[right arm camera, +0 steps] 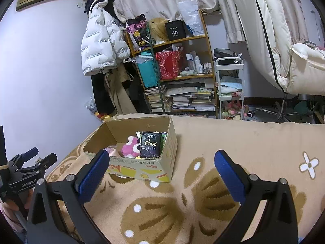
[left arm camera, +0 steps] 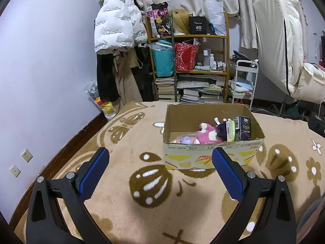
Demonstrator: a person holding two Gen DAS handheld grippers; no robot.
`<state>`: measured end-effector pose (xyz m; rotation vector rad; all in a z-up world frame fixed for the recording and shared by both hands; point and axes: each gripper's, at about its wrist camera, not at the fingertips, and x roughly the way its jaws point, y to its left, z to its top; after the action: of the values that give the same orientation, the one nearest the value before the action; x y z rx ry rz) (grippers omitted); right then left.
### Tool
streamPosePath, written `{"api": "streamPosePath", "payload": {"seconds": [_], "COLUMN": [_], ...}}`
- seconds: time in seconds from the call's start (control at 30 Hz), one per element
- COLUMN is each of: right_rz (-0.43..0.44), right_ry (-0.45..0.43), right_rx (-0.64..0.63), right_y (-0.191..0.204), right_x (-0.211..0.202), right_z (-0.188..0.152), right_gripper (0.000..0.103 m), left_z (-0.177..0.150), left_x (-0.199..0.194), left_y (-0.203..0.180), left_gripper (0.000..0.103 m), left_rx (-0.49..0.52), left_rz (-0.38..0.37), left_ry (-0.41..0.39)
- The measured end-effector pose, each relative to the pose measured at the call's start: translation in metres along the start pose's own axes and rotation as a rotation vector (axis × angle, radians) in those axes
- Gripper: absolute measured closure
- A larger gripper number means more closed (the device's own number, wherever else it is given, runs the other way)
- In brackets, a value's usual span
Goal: Organize soft objects
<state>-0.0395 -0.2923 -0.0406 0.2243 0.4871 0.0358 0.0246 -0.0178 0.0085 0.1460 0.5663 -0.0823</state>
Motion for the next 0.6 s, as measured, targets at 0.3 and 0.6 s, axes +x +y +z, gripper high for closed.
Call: {"api": "streamPosePath", "payload": {"seconds": [0.3,0.6], "right_rz": [0.0,0.0], "right_ry": [0.002,0.002], "right_rx": [0.009,0.008], "right_y": [-0.0026,-0.0032], "right_x": [0.0012,0.001], "right_z": [-0.0012,-0.0006], "right_gripper": [0.0,0.0], "left_z": [0.002,0.0027], "left_x": [0.0009,0.0006], "left_y": [-0.0023,-0.0038], "left_gripper": [0.003,0.003], "left_rx": [0.006,0.005], "left_rz": [-0.001,-0.004], "left_ry": [-0.015,-0.013]}}
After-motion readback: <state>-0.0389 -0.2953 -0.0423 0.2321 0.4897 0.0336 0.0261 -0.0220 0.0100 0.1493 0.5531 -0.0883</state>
